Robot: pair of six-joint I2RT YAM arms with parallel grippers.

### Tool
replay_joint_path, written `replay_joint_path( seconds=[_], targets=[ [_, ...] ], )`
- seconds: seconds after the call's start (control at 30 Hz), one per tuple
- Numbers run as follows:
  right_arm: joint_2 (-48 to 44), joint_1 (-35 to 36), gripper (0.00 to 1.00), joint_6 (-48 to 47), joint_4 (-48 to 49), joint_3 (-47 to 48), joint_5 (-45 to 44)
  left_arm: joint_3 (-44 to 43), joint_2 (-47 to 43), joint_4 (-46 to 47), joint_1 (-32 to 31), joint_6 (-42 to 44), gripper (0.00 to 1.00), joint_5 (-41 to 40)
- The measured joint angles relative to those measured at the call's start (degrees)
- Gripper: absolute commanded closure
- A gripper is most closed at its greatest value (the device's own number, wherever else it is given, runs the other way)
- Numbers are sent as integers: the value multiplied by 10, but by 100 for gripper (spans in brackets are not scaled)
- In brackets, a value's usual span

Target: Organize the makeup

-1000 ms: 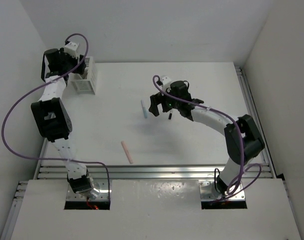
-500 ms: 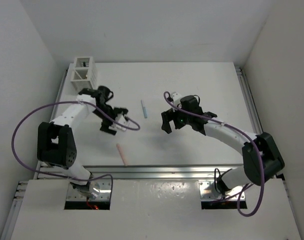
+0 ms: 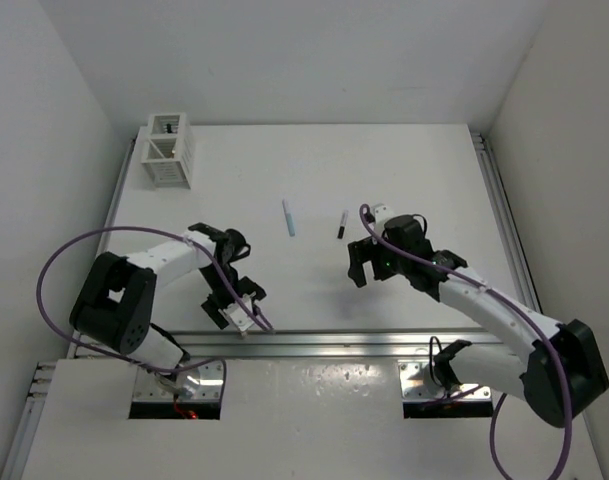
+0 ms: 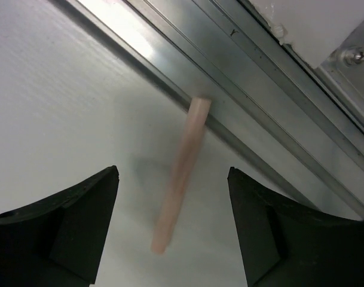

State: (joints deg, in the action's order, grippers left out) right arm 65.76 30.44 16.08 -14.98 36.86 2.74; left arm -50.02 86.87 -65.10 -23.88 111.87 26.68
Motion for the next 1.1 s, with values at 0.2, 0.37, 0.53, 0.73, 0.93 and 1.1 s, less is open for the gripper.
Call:
replay_joint_path(
  seconds=[0.2,0.37,0.53,0.73,0.93,1.1],
  targets=[
    [-65,0,0,2,-40,-17,-42,82,-6,111,-23,-9,49,-10],
    [-93,0,0,0,-60,-33,-68,93,-18,141,-31,-60,97,-17],
    [-95,0,0,-11,-66,-34,-80,65,0,175,-32,-94,100,-21],
    [-88,-1,0,-28,-57,-34,-88,-50,49,169,-10,-176,100,-11],
    [21,-41,0,-37,-39,13,-48,-392,182,171,80,-394,100,105],
    [130,-83,0,-44,-1,86,26,-642,284,299,184,-682,100,175]
  ],
)
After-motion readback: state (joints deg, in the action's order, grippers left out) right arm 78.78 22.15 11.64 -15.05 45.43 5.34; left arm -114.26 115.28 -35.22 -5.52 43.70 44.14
